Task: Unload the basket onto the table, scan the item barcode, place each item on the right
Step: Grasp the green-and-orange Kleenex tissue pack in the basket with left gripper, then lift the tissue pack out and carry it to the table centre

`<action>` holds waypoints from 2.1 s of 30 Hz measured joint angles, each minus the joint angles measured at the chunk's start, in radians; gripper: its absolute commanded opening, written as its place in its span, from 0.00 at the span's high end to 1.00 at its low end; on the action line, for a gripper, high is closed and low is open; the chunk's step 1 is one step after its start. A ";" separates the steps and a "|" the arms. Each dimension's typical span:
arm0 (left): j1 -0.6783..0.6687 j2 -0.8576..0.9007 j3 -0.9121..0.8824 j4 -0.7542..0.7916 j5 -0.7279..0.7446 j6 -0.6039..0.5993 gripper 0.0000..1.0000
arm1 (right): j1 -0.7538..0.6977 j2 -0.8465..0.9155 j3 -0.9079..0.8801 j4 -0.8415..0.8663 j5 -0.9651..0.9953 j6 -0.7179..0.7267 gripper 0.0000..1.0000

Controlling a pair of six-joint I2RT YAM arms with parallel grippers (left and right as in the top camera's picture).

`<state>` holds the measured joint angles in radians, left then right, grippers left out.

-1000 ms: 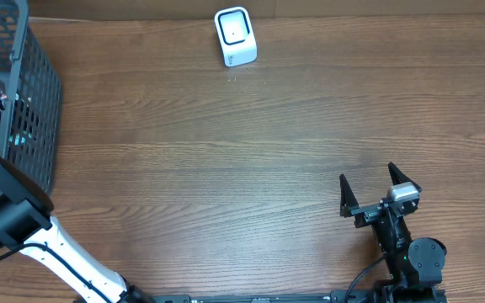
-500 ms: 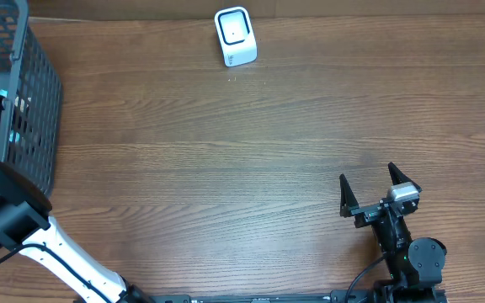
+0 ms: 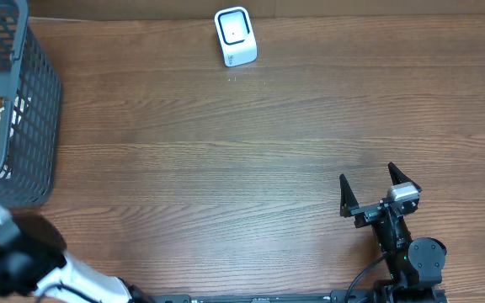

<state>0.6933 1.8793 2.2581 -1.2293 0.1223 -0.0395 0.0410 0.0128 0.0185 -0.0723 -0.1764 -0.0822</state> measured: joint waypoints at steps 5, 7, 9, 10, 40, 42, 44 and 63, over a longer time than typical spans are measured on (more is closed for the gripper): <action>-0.053 -0.200 0.014 -0.024 0.016 -0.033 0.55 | 0.000 0.000 0.000 0.000 0.000 0.000 0.00; -0.099 -0.238 0.014 -0.032 0.023 -0.037 0.55 | 0.000 0.000 0.000 0.000 0.000 0.000 0.00; -0.204 -0.276 0.015 -0.063 0.029 -0.037 0.57 | 0.000 0.000 0.000 0.000 0.000 0.000 0.00; -0.236 -0.281 0.015 -0.085 0.031 -0.038 0.58 | 0.000 0.000 0.000 0.000 0.000 0.000 0.00; -1.157 -0.279 -0.750 0.184 -0.074 -0.185 0.58 | 0.000 0.000 0.000 0.000 0.000 0.000 0.00; -1.159 -0.279 -0.814 0.235 -0.079 -0.201 0.58 | 0.000 0.000 0.000 0.000 0.000 0.000 0.00; -1.159 -0.279 -0.867 0.284 -0.084 -0.216 0.58 | 0.000 0.000 0.000 0.000 0.000 0.000 0.00; -1.159 -0.278 -1.061 0.470 -0.113 -0.293 0.57 | 0.000 0.000 0.000 0.000 0.000 0.000 0.00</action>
<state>-0.4652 1.6009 1.1969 -0.7597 0.0090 -0.3325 0.0406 0.0128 0.0185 -0.0723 -0.1764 -0.0826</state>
